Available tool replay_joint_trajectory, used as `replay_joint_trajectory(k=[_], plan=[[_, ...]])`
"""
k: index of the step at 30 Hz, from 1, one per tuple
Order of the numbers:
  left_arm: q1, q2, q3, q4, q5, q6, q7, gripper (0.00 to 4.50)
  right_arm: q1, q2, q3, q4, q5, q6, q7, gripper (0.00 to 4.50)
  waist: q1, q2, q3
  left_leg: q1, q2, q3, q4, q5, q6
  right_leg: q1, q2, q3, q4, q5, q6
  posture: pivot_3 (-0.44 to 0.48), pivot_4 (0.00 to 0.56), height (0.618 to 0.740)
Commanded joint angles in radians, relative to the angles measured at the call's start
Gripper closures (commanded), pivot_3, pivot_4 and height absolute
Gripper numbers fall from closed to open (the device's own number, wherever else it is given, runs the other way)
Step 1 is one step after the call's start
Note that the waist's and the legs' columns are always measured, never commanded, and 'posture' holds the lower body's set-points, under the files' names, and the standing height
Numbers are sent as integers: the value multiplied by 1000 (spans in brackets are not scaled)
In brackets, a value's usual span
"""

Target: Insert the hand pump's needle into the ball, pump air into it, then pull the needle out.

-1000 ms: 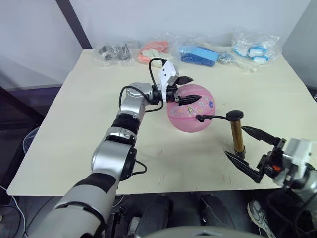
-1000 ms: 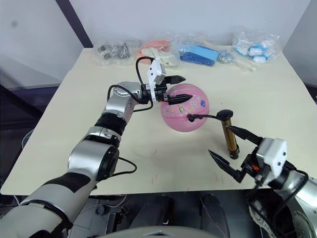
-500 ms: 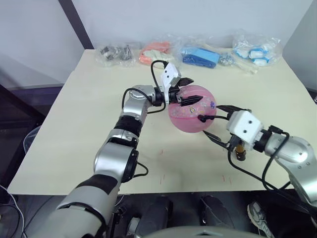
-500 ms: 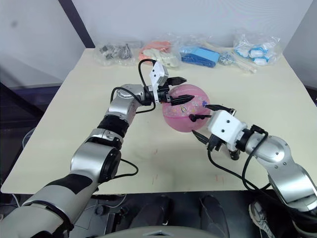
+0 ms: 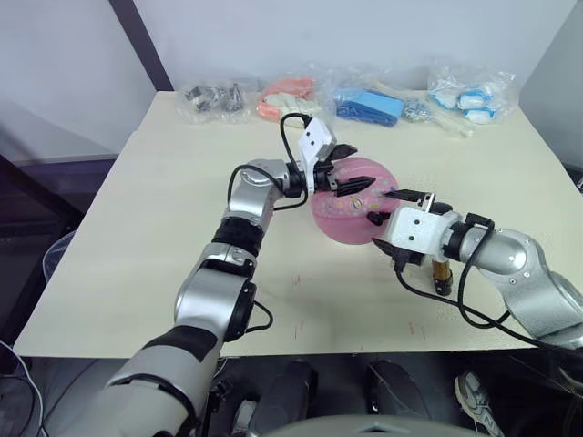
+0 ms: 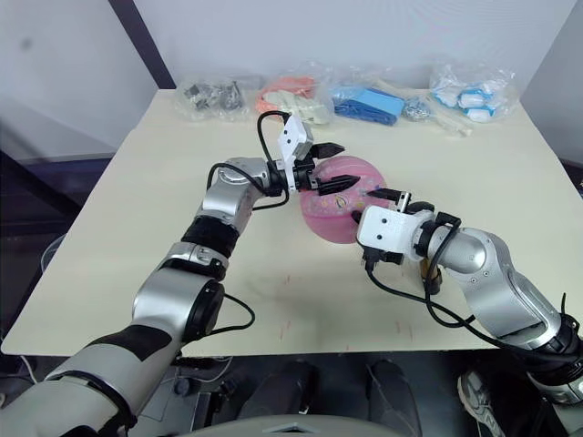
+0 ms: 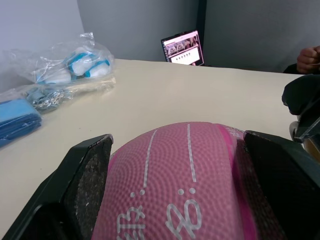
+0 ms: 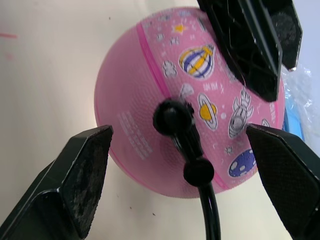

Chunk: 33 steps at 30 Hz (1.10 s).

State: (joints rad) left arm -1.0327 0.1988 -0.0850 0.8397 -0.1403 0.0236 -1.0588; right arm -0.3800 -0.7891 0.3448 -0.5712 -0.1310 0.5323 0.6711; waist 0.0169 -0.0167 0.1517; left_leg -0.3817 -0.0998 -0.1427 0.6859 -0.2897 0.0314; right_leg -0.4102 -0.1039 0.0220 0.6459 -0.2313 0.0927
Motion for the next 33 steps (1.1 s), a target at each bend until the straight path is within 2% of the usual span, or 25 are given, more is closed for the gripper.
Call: replay_joint_trajectory(k=[1,2,3,4,5,7,8,10,14,23,27,33], plan=[[42,-6,-49,28,59,37,25,0,-24,6,-1,-11,-40,-38,8,816,0,0,0,0,0,0,0,0,0,0,0,0,0,0,0,0,150,740],[44,-6,-50,25,59,39,25,0,-24,8,-1,-8,-47,-43,12,1278,0,0,0,0,0,0,0,0,0,0,0,0,0,0,0,0,150,740],[45,-6,-51,21,59,40,25,0,-25,13,0,-3,-56,-52,13,2130,0,0,0,0,0,0,0,0,0,0,0,0,0,0,0,0,150,740],[46,-6,-52,19,60,42,25,0,-26,16,0,1,-62,-58,14,2130,0,0,0,0,0,0,0,0,0,0,0,0,0,0,0,0,150,740],[46,-6,-52,19,60,42,25,0,-25,20,-1,3,-66,-62,14,2729,0,0,0,0,0,0,0,0,0,0,0,0,0,0,0,0,150,740],[47,-5,-51,18,61,43,29,0,-20,28,-4,7,-74,-73,21,3194,0,0,0,0,0,0,0,0,0,0,0,0,0,0,0,0,150,740],[47,-4,-52,18,61,43,31,0,-18,33,-8,8,-76,-80,22,3699,0,0,0,0,0,0,0,0,0,0,0,0,0,0,0,0,150,740],[49,-3,-54,17,64,40,34,0,-13,39,-14,10,-80,-91,24,4425,-1,0,-1,0,0,0,0,0,0,0,0,0,0,0,0,0,150,740],[53,-3,-60,19,70,28,41,0,-2,54,-29,14,-79,-106,22,4421,-1,0,-1,0,0,0,0,0,0,0,0,0,0,0,0,0,150,740],[82,2,-92,30,121,-71,66,0,109,241,-200,-39,108,66,-22,4421,0,-1,-3,0,0,-1,0,0,0,0,0,0,0,0,0,0,150,740],[99,5,-122,43,158,-125,99,0,158,278,-254,-68,175,110,-32,4421,6,0,-5,0,0,-1,0,0,0,1,0,0,-1,0,0,0,150,740],[129,8,-162,74,194,-171,148,0,269,276,-304,-125,239,65,-35,4421,25,1,-10,1,-1,-3,0,0,0,3,-1,-2,-3,0,0,0,150,740]])
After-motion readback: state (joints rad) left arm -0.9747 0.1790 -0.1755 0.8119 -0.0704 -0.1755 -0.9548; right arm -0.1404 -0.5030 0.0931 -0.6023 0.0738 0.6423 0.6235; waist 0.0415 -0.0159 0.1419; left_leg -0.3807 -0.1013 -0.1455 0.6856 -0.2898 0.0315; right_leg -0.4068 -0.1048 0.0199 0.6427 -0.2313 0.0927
